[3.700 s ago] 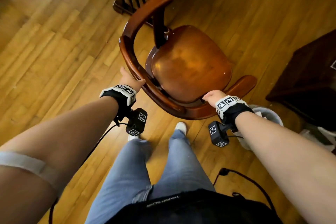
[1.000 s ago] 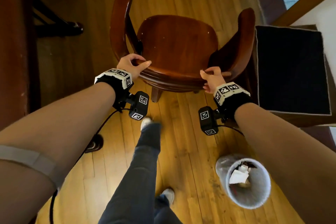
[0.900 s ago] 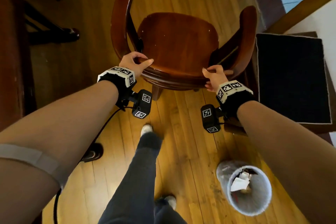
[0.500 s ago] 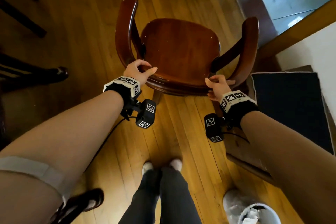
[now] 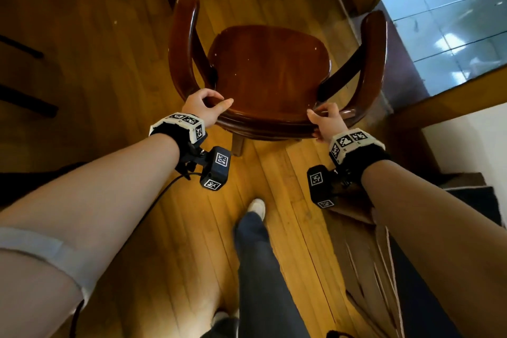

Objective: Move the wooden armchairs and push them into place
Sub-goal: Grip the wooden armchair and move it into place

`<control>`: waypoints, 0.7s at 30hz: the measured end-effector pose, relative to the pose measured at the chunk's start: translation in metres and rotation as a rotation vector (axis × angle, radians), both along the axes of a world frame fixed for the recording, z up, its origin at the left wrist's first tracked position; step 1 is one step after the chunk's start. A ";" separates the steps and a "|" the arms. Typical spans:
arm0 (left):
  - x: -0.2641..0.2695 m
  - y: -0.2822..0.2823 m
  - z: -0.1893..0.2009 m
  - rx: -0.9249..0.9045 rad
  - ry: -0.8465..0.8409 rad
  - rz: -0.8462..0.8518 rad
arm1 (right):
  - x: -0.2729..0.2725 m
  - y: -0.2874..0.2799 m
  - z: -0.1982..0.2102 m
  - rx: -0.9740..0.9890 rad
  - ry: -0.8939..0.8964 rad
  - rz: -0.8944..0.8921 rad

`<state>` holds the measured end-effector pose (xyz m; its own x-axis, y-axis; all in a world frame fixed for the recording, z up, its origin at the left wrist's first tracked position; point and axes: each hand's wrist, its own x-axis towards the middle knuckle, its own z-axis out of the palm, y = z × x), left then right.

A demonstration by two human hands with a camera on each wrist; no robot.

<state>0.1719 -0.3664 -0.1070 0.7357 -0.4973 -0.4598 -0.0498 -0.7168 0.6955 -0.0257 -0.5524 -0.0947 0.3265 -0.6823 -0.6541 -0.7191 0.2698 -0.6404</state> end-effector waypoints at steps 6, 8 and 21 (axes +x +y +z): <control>0.094 -0.105 0.004 0.017 0.008 0.043 | 0.101 -0.106 0.003 0.014 0.006 0.003; 0.117 -0.132 0.002 0.006 0.002 0.067 | 0.126 -0.134 0.002 0.010 0.013 0.008; 0.307 -0.338 0.003 -0.052 -0.018 0.095 | 0.327 -0.348 -0.002 -0.022 0.001 0.018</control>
